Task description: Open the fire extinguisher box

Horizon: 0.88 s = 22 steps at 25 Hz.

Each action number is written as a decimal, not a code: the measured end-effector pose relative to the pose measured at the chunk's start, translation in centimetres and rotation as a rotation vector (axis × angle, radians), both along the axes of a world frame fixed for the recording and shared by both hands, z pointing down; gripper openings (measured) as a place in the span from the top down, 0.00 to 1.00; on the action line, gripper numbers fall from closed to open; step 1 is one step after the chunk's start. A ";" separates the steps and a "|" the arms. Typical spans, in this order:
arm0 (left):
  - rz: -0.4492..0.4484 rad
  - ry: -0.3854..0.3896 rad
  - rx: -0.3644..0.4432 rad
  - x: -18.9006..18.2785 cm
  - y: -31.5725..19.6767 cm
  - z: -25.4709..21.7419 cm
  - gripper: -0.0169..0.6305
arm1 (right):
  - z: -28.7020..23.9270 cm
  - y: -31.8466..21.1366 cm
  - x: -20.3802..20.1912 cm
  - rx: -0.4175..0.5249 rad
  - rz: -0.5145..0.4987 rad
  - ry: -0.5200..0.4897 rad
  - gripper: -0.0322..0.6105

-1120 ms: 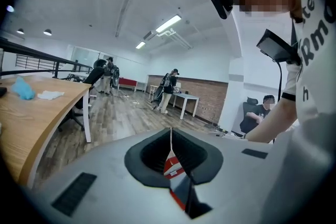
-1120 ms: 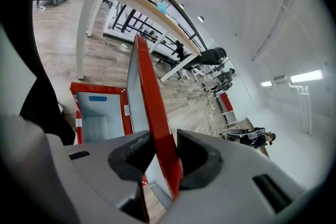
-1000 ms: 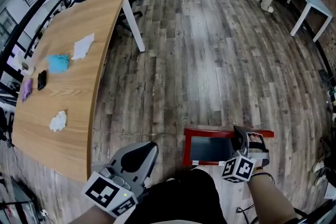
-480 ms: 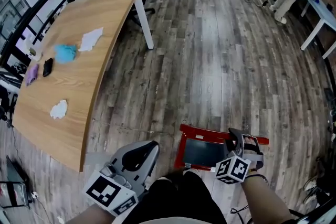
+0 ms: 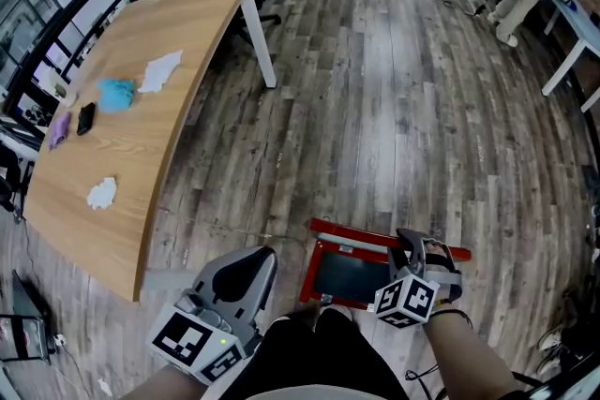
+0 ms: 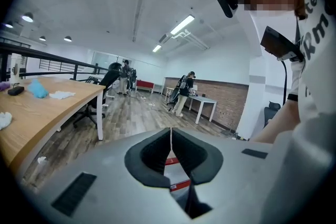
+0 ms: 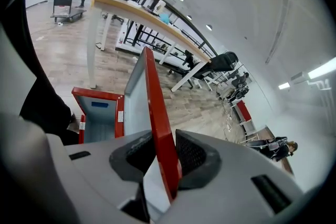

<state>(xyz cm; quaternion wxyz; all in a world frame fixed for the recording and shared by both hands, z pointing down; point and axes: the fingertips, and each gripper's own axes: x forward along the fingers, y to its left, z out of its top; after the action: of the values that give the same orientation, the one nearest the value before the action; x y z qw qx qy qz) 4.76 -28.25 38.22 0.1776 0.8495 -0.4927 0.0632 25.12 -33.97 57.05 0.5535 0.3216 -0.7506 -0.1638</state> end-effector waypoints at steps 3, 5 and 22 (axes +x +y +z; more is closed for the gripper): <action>-0.012 0.004 -0.001 0.9 -0.6 0.0 0.96 | 0.1 -0.6 0.0 -0.021 -0.014 -0.006 0.79; -0.018 0.006 0.001 1.4 -1.0 -0.1 0.96 | 0.2 -1.1 0.1 -0.034 -0.022 -0.010 0.79; -0.145 -0.020 -0.022 1.1 -1.4 -0.2 0.96 | 1.2 -4.1 0.7 -0.112 -0.098 -0.065 0.79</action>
<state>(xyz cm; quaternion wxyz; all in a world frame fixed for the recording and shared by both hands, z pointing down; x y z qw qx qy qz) 5.83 -29.61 38.00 0.1864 0.8089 -0.5539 0.0640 25.87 -38.10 58.26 0.5375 0.2582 -0.7908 -0.1378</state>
